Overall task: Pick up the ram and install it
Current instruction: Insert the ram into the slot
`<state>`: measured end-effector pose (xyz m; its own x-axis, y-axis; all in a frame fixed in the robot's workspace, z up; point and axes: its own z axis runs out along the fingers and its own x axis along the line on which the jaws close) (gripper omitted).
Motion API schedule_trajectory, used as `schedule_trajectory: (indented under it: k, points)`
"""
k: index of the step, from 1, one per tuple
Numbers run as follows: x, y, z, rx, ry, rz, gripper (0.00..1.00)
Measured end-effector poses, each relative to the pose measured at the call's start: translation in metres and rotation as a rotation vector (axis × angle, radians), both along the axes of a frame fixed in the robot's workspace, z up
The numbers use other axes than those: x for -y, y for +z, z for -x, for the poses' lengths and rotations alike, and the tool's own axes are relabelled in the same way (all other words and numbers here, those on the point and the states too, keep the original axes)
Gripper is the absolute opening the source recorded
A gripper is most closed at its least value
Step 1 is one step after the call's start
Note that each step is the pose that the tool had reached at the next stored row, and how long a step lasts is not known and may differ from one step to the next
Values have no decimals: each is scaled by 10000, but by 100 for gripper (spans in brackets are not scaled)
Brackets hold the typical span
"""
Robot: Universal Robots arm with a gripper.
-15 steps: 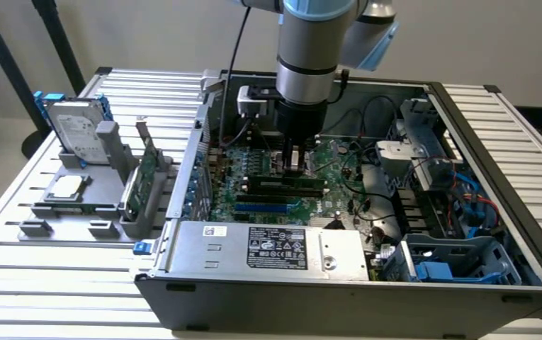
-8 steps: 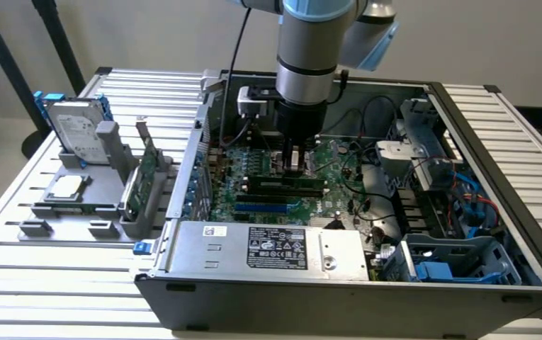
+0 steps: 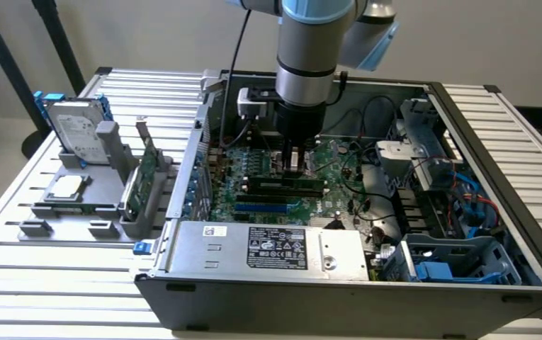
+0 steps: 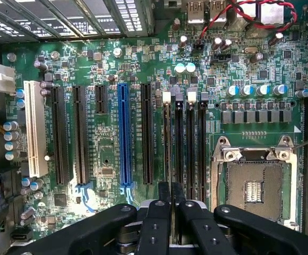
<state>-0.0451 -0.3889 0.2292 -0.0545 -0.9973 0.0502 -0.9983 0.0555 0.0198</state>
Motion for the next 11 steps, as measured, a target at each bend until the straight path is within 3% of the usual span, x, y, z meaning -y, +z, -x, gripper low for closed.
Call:
schedule_trajectory:
  k: [11]
  points:
    - [0,-33,1,-1,-6,2,13]
